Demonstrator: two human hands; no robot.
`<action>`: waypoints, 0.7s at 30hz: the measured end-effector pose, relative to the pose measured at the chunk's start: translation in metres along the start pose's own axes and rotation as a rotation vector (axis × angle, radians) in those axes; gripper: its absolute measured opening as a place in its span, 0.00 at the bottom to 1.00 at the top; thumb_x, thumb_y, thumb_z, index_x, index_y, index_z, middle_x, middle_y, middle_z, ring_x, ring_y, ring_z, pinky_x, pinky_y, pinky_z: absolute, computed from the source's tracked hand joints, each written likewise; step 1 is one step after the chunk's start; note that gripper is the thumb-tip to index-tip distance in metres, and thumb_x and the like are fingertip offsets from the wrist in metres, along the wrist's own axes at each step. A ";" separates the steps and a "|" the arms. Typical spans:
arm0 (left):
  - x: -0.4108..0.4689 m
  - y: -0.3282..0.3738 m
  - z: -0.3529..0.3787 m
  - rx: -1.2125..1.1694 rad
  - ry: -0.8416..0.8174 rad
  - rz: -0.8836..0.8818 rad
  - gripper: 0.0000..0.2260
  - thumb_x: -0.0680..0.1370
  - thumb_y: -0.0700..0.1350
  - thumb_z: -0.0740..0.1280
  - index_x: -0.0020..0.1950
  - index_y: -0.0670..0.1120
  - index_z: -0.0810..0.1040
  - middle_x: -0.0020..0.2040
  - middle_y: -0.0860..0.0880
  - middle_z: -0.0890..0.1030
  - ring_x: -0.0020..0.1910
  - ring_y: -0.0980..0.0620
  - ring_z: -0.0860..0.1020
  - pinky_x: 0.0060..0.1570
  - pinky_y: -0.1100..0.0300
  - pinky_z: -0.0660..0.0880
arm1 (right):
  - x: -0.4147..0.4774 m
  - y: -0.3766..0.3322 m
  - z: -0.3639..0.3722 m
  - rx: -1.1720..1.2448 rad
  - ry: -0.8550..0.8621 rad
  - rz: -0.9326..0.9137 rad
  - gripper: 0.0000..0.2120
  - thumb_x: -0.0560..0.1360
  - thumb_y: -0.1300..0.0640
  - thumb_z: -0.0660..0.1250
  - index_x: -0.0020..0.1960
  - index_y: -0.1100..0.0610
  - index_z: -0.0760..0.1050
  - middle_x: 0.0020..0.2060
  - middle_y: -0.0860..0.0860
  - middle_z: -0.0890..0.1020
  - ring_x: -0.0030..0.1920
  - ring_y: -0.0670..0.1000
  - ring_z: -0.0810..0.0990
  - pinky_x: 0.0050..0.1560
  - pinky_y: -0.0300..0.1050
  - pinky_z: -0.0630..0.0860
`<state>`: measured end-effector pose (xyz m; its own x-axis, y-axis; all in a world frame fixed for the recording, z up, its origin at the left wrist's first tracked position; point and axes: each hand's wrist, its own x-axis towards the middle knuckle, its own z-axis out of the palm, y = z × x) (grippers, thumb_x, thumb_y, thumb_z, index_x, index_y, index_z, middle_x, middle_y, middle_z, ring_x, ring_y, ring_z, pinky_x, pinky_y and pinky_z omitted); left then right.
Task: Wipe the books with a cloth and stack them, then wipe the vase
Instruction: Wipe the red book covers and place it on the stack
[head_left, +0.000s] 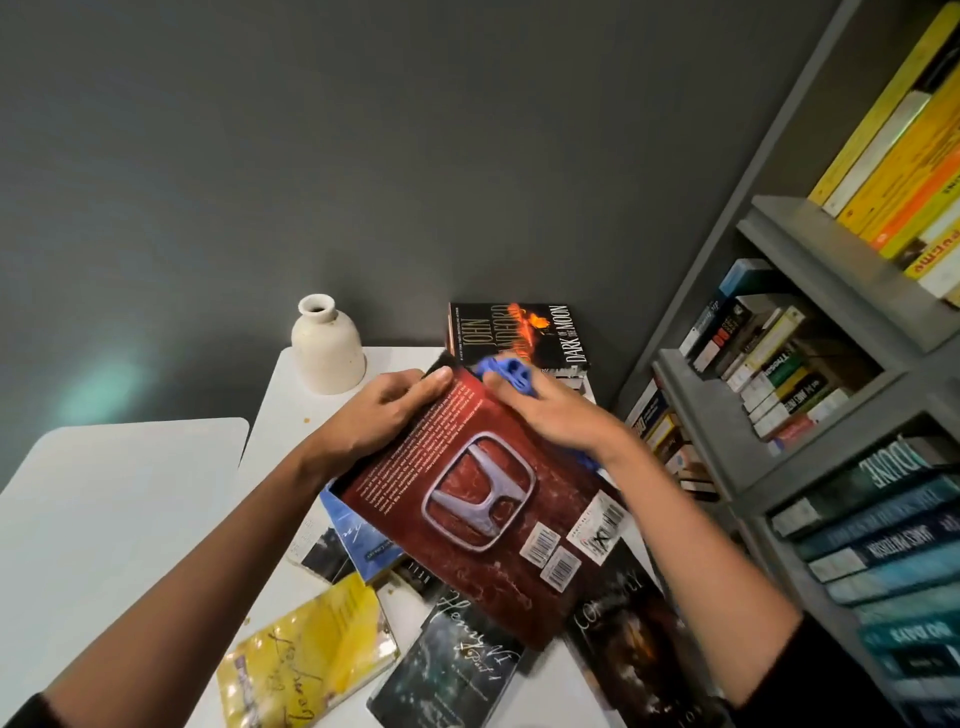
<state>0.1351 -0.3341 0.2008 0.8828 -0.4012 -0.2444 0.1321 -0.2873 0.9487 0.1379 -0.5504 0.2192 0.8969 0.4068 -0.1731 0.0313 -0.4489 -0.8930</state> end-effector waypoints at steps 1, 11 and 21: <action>0.002 -0.001 0.003 0.018 -0.003 0.008 0.27 0.76 0.62 0.60 0.58 0.39 0.74 0.45 0.41 0.84 0.42 0.42 0.84 0.46 0.51 0.81 | 0.007 -0.011 0.006 -0.069 0.042 -0.032 0.19 0.76 0.38 0.57 0.61 0.48 0.72 0.49 0.45 0.80 0.50 0.46 0.80 0.57 0.50 0.77; -0.009 -0.011 -0.017 -0.057 0.102 -0.059 0.35 0.67 0.71 0.62 0.57 0.41 0.75 0.42 0.43 0.85 0.39 0.44 0.85 0.38 0.61 0.80 | -0.019 0.029 -0.011 -0.132 0.138 0.121 0.18 0.79 0.40 0.51 0.47 0.46 0.77 0.48 0.48 0.82 0.45 0.39 0.79 0.48 0.34 0.74; -0.008 -0.012 -0.018 -0.103 0.201 -0.127 0.39 0.67 0.74 0.63 0.57 0.40 0.75 0.39 0.45 0.85 0.36 0.47 0.85 0.36 0.60 0.80 | -0.044 0.081 0.035 -0.610 0.734 -0.273 0.13 0.78 0.44 0.56 0.56 0.48 0.74 0.48 0.44 0.68 0.43 0.43 0.73 0.34 0.38 0.73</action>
<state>0.1341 -0.3119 0.1946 0.9266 -0.1838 -0.3281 0.2838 -0.2306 0.9307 0.0856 -0.5766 0.1397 0.8695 0.0561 0.4908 0.3140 -0.8297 -0.4615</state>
